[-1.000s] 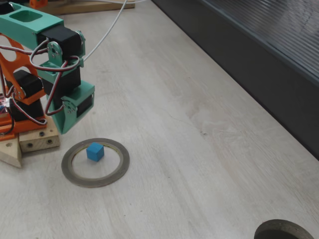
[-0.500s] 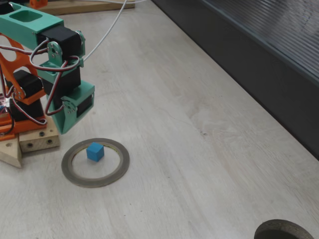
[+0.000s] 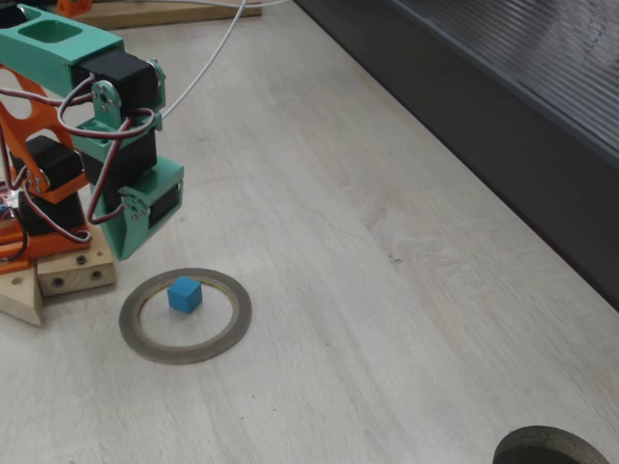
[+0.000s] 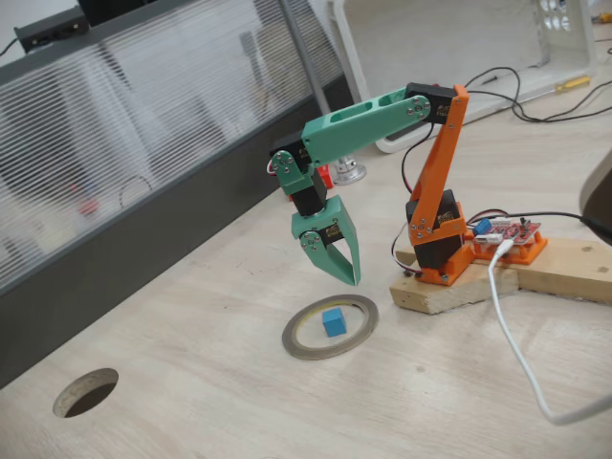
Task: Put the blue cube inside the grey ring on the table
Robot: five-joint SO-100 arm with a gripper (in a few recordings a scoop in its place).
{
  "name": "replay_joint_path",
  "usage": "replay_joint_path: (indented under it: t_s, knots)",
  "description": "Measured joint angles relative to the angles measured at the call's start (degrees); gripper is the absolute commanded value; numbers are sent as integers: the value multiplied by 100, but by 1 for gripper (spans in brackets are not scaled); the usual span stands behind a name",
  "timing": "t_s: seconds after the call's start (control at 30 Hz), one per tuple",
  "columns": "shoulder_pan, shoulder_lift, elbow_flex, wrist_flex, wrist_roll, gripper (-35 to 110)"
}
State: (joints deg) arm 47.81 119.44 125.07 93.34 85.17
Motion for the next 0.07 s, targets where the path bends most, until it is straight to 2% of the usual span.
replay_joint_path:
  t_s: [0.07]
  knots:
    - [0,0,0,0,0,1]
